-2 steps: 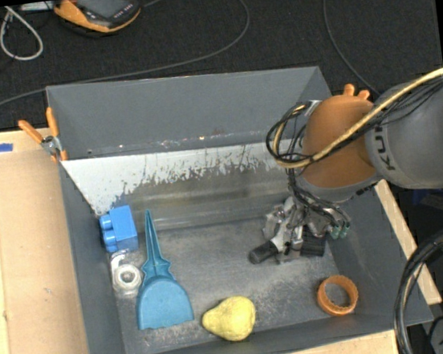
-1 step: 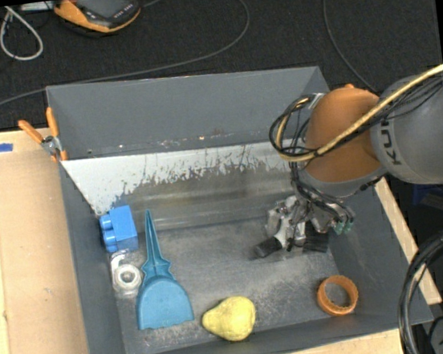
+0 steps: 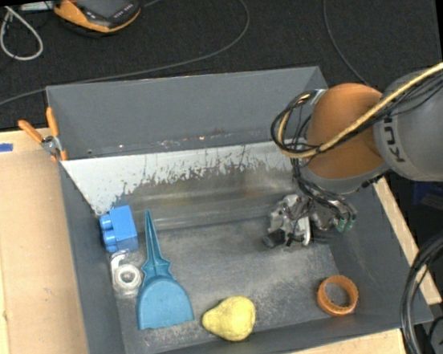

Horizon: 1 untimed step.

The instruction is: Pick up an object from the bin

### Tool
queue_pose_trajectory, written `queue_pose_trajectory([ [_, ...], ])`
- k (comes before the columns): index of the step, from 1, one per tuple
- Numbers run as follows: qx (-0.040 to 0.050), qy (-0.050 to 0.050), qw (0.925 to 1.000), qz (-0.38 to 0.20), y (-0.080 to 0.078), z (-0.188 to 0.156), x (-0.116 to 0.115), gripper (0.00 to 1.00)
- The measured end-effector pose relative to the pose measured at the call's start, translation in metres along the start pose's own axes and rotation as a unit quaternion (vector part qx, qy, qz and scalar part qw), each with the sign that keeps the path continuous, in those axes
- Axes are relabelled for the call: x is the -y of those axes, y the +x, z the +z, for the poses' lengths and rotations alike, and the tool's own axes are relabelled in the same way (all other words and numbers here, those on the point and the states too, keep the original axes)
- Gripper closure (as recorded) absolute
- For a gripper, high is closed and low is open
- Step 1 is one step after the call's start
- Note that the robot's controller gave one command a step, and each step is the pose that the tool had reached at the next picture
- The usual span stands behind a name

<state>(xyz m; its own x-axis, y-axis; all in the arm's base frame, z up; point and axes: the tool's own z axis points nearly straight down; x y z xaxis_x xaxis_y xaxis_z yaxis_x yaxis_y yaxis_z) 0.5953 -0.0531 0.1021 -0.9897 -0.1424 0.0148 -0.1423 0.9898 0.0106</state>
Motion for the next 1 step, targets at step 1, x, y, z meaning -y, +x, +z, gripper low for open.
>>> queue_pose_trajectory([
  [1, -0.0055, -0.002, 1.0000, 0.000, 0.0030, -0.0212, -0.0017, 1.00],
])
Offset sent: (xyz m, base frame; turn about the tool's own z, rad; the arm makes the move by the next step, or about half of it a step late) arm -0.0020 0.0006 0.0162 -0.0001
